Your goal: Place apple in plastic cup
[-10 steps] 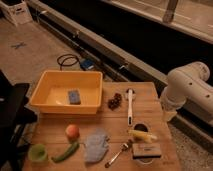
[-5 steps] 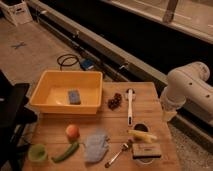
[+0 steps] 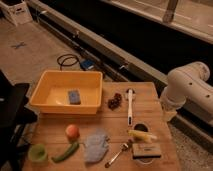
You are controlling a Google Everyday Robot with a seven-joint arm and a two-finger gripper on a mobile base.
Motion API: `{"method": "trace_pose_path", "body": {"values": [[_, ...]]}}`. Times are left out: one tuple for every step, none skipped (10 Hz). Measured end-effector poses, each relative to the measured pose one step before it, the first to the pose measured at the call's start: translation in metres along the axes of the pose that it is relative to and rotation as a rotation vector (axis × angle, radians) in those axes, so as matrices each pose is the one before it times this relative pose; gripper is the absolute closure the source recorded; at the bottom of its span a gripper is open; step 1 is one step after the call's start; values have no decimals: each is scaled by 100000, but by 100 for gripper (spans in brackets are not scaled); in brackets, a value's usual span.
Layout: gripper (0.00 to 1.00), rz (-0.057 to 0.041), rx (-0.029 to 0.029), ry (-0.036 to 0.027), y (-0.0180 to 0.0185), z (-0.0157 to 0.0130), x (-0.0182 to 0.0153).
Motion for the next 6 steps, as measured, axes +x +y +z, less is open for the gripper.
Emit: {"method": "trace_pose_path", "body": {"values": [[35, 380, 1124, 770, -140, -165, -20], [35, -770, 1536, 789, -594, -468, -638], [35, -2500, 2076, 343, -720, -703, -1606], [35, -2898, 1783, -224, -583, -545, -1789], [35, -3257, 1685, -638, -670, -565, -2025], [35, -2681, 738, -1215, -515, -235, -1688]]}}
